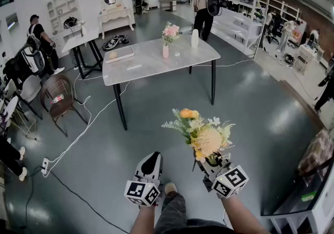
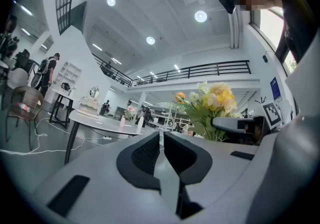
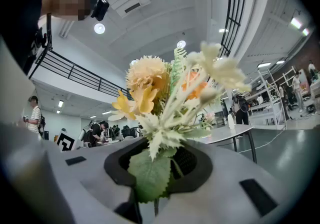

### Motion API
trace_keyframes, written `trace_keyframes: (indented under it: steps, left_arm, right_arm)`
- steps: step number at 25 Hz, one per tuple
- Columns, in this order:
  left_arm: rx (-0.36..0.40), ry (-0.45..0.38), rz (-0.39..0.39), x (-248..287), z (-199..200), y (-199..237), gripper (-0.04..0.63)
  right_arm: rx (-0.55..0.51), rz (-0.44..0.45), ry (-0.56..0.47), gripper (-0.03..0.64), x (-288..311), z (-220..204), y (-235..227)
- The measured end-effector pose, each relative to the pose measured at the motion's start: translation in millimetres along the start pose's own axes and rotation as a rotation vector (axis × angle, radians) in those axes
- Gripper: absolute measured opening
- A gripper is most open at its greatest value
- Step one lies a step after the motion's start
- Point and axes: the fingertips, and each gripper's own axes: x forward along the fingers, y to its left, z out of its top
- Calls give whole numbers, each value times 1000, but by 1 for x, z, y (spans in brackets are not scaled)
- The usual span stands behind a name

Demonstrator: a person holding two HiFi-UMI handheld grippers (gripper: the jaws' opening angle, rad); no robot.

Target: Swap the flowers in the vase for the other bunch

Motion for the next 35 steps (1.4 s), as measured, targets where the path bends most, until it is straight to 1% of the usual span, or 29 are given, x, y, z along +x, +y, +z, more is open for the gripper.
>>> trace_keyframes:
  steps: [3, 5, 13, 17, 22, 25, 30, 35]
  left_arm:
    - [14, 9, -14, 31, 3, 16, 37]
    - [10, 13, -19, 50, 6, 28, 37]
    - [-40, 60, -56, 116, 11, 75, 37]
    - [-67, 81, -62, 145, 9, 96, 37]
    - [-78, 89, -66, 179, 8, 137, 37]
    - [-84, 93, -69, 198, 8, 158, 37]
    - [-70, 97, -101, 228, 13, 172, 37]
    - [-76, 96, -117, 257, 9, 176, 37]
  right_arm:
    - [-5, -4, 18, 117, 27, -3, -23]
    - [-6, -9, 31, 117, 46, -4, -35]
    - [8, -37, 69, 117, 114, -7, -78]
    - [37, -53, 99, 117, 141, -15, -100]
    - [95, -75, 82, 117, 185, -24, -126]
    - [103, -82, 75, 117, 206, -27, -137]
    - [121, -100, 61, 117, 229, -30, -157]
    - [107, -84, 54, 117, 247, -30, -177]
